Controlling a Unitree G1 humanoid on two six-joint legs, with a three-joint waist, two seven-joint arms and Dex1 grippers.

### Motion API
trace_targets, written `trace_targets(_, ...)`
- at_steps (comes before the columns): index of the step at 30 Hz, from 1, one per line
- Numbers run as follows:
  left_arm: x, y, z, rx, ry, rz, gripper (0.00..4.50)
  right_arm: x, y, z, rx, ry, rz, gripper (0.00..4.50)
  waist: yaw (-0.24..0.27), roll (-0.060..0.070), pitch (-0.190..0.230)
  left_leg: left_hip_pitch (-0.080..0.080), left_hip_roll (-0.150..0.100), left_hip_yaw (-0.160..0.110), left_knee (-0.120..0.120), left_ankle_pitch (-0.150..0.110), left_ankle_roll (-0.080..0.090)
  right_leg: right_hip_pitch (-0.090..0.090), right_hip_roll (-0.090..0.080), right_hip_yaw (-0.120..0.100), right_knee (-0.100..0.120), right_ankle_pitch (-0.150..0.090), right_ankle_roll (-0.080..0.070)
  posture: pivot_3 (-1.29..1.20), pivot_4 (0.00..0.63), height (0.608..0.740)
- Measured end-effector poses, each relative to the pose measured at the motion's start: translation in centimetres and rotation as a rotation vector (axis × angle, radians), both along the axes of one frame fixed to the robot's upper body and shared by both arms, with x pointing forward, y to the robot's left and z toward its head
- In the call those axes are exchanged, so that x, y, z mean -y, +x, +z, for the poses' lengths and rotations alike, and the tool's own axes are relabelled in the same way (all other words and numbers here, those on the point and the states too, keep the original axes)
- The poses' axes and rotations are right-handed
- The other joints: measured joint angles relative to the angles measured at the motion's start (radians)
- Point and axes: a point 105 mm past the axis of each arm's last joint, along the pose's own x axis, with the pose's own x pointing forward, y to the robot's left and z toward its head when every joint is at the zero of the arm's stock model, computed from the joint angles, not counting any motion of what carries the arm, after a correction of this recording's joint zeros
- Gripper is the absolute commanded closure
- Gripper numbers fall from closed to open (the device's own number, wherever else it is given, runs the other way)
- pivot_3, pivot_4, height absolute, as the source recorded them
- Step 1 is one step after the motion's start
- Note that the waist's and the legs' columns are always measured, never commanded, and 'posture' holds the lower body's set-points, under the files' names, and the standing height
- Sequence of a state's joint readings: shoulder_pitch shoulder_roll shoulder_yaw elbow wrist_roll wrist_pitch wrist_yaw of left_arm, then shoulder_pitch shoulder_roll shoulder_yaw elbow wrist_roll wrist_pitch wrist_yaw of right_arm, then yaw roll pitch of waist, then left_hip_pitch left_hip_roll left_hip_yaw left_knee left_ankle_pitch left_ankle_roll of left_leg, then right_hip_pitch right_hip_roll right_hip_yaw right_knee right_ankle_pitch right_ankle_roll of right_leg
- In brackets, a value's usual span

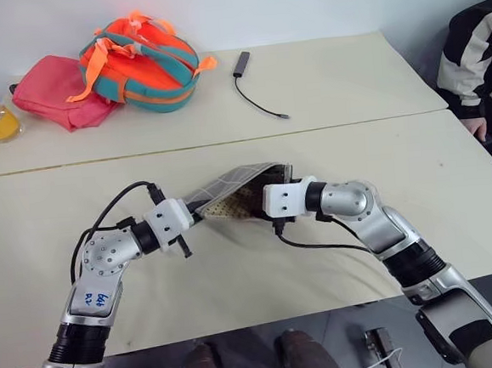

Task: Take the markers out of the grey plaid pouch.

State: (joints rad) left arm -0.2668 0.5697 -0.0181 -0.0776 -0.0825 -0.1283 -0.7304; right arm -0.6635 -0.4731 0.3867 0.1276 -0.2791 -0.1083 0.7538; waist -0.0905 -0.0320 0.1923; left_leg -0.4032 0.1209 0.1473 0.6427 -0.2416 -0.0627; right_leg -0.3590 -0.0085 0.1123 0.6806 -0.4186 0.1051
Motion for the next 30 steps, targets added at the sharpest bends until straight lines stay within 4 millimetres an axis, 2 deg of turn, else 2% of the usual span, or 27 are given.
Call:
trace_targets(6,0.1,0.0,0.2,-0.004,-0.012,0.001,4.5,0.2,0.1,-0.3,-0.028,0.004,-0.015,2.78,0.002,0.0,0.0,0.0,0.0,0.0,0.0,0.0,0.0,0.0,0.0,0.0,0.0,0.0,0.0,0.0,0.15,0.74)
trace_targets(10,0.3,-0.1,0.5,-0.031,-0.052,-0.005,4.5,0.3,0.0,-0.2,-0.032,-0.02,-0.005,2.78,0.003,0.0,0.0,0.0,0.0,0.0,0.0,0.0,0.0,0.0,0.0,0.0,0.0,0.0,0.0,0.0,0.15,0.74)
trace_targets(13,0.5,-0.2,0.5,-0.083,-0.091,-0.013,4.5,0.5,-0.1,0.6,-0.033,-0.06,0.015,2.78,0.003,0.0,0.0,0.0,0.0,0.0,0.001,0.0,0.0,0.0,0.0,0.0,0.001,0.0,0.0,0.0,0.15,0.74)
trace_targets(15,0.9,-0.3,1.1,-0.134,-0.144,-0.033,4.5,0.9,-0.5,2.0,-0.037,-0.118,0.068,2.78,0.004,0.0,0.0,0.0,0.0,0.0,0.001,0.0,0.0,0.0,0.0,0.0,0.001,0.0,0.0,0.0,0.15,0.74)
trace_targets(18,1.5,-0.5,2.4,-0.2,-0.235,-0.069,4.5,1.4,-0.7,5.3,-0.018,-0.137,0.109,2.78,0.005,0.0,0.0,0.0,0.0,-0.001,0.002,0.0,0.0,0.001,0.0,-0.001,0.001,0.0,0.0,0.0,0.15,0.74)
trace_targets(21,2.3,-0.9,3.2,-0.298,-0.333,-0.114,4.5,2.3,-1.0,6.8,-0.049,-0.196,0.132,2.78,0.005,0.0,0.0,0.0,0.0,-0.002,0.003,0.0,0.001,0.002,0.0,-0.001,0.001,0.0,0.0,0.0,0.15,0.74)
trace_targets(26,3.5,-1.7,2.2,-0.477,-0.361,-0.151,4.5,2.9,-1.3,5.7,-0.214,-0.253,0.12,2.78,0.003,0.0,0.0,0.0,0.0,-0.003,0.002,0.0,0.001,0.001,0.0,0.0,0.001,0.0,0.0,0.0,0.15,0.74)
trace_targets(30,5.7,-2.6,1.1,-0.583,-0.39,-0.201,4.5,1.3,-1.4,4.3,-0.248,-0.313,0.132,2.78,0.002,0.0,0.0,0.0,0.0,-0.003,0.003,0.0,0.001,0.001,0.0,0.0,0.001,0.0,0.0,0.0,0.15,0.74)
